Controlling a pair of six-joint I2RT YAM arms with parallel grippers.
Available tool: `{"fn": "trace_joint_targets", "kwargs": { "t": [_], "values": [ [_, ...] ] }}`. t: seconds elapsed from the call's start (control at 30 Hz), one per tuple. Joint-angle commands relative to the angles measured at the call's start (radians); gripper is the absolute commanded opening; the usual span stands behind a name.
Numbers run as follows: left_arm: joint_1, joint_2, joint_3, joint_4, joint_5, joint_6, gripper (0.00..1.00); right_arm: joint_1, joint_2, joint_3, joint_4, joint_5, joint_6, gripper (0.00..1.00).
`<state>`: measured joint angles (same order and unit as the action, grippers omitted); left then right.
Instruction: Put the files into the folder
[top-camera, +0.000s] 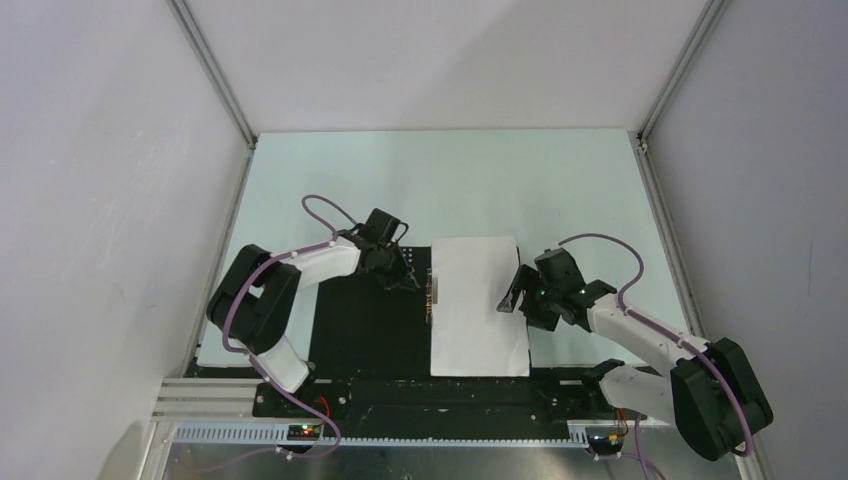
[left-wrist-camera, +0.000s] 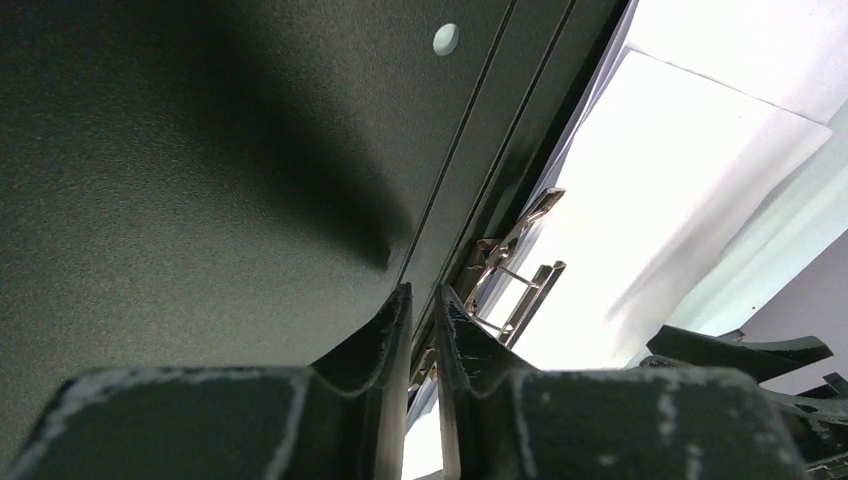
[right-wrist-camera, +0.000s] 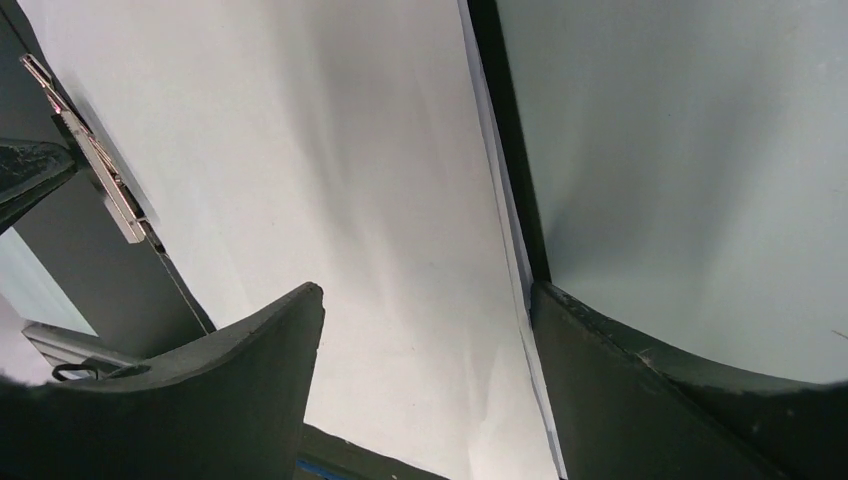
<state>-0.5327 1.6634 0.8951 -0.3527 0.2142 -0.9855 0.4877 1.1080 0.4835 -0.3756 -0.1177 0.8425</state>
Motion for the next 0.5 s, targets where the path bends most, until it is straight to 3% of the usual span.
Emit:
{"fn": "trace_joint_targets", "kwargs": {
  "t": [0.0,0.2,0.3,0.47],
  "values": [
    [-0.007,0.000,0.002,0.014,0.008,0.030,0.18,-0.013,0.024,-0.003,0.010,0.049,-0.048,0.80],
    [-0.017,-0.064,-0.024,0.010,0.001,0.090,0.19,-0.062,0.049,0.064,-0.003,0.054,-0.106,0.81],
    [-0.044,-0.138,-0.052,-0.043,-0.037,0.160,0.20,-0.102,0.092,0.189,0.007,0.027,-0.162,0.78],
    [-0.192,-0.283,-0.095,-0.143,-0.070,0.231,0.21,-0.113,0.332,0.427,0.027,0.030,-0.263,0.67]
  ]
}}
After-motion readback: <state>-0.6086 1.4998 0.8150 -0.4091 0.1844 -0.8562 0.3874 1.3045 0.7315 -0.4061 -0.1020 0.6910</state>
